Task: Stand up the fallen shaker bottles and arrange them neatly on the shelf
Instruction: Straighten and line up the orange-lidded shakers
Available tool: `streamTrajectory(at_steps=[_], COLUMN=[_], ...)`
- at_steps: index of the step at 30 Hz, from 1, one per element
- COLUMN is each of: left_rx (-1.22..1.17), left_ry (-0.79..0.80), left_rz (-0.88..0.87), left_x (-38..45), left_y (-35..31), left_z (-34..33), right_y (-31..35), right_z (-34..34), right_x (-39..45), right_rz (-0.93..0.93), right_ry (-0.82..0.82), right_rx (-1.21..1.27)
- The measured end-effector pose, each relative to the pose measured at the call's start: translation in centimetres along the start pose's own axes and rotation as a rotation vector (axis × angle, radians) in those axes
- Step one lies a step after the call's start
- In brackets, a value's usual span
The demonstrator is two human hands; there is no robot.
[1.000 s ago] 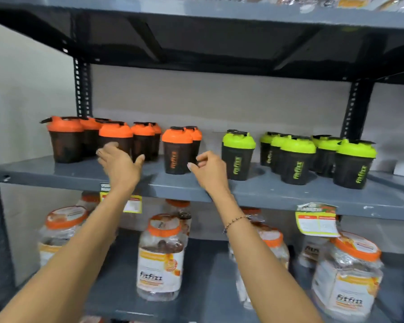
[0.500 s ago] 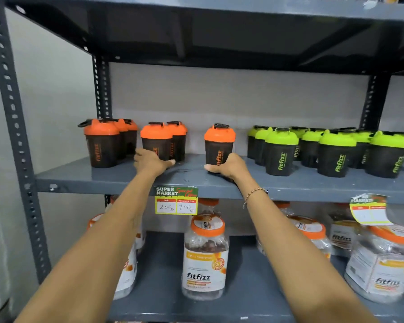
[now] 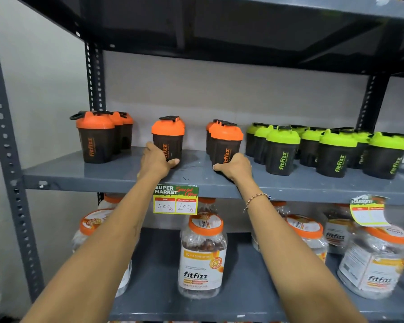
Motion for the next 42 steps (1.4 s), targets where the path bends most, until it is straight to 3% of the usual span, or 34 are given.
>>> streamTrajectory(at_steps=[8, 16, 32, 35, 38, 42], left_rx=[0.096, 0.156, 0.148, 0.102, 0.074, 0.093], left_ry=[0.003, 0.005, 0.023, 0.025, -0.128, -0.454], left_rz=[0.009, -0.003, 0.007, 0.014, 0.012, 0.07], left_x=[-0.6, -0.9, -0.8, -1.0, -1.5, -2.2], left_y=[0.4, 0.3, 0.2, 0.5, 1.7, 5.0], left_z=[0.3, 0.3, 0.3, 0.8, 2.5, 6.7], right_y=[0.0, -0.1, -0.1, -0.3, 0.2, 4.2], right_z=[0.1, -0.2, -0.2, 0.3, -0.3, -3.1], right_x=[-0.1, 0.2, -0.2, -1.3, -3.4, -4.6], right_rz=[-0.036, -0.004, -0.012, 0.014, 0.207, 0.416], right_ry=[-0.009, 0.012, 0.008, -0.101, -0.298, -0.191], right_rx=[0.096, 0.038, 0.066, 0.109, 0.151, 0.191])
Point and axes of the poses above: each hand's wrist, its own x-axis towards the middle knuckle, its own z-axis out of the back of the hand, y = z × x, the point moved 1 cm from there along x, towards the middle knuckle, and after that the axes turned 13 degrees about y, right-handed, at the moved point
